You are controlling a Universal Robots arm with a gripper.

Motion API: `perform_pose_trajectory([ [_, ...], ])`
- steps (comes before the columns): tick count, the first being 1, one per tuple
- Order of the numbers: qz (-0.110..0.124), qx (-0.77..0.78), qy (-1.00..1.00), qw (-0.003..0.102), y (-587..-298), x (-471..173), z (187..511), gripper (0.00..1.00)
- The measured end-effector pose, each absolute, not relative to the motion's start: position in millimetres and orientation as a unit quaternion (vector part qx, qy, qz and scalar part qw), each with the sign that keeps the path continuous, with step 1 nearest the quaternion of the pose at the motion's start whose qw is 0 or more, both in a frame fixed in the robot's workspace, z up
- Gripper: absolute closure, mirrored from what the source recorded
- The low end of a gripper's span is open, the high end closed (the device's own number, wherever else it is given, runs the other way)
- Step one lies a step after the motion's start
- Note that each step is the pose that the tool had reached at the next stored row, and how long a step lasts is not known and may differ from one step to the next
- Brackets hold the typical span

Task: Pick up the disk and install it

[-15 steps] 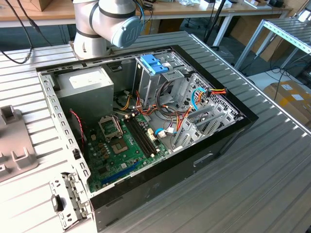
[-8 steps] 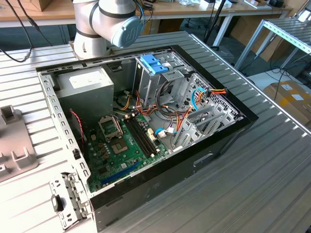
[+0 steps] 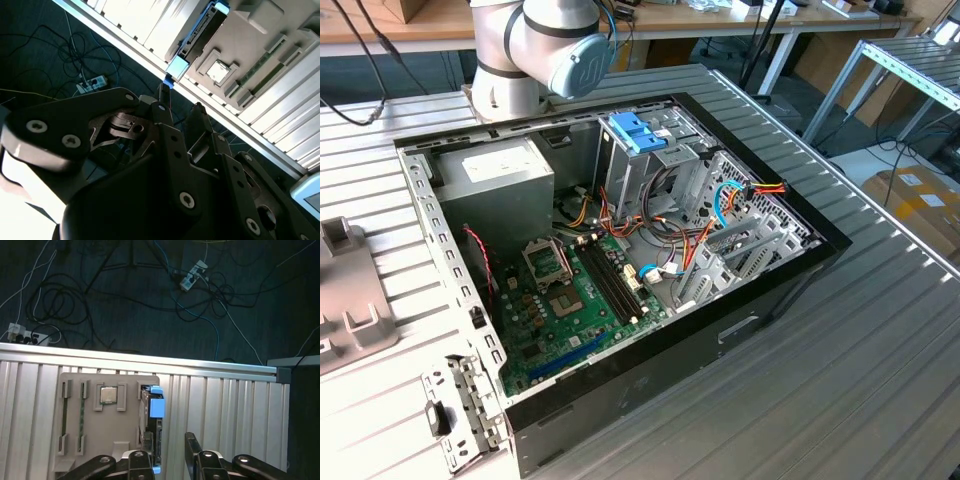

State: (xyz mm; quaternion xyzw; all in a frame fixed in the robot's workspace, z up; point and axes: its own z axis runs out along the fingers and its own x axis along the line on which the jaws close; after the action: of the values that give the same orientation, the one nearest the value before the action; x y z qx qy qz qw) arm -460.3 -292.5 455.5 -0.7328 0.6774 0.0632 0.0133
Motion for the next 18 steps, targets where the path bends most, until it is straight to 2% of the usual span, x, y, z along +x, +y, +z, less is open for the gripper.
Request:
perform_pose_trajectory([
  [18, 0.063, -0.733, 0.677, 0.013, -292, -460, 472, 0.62],
])
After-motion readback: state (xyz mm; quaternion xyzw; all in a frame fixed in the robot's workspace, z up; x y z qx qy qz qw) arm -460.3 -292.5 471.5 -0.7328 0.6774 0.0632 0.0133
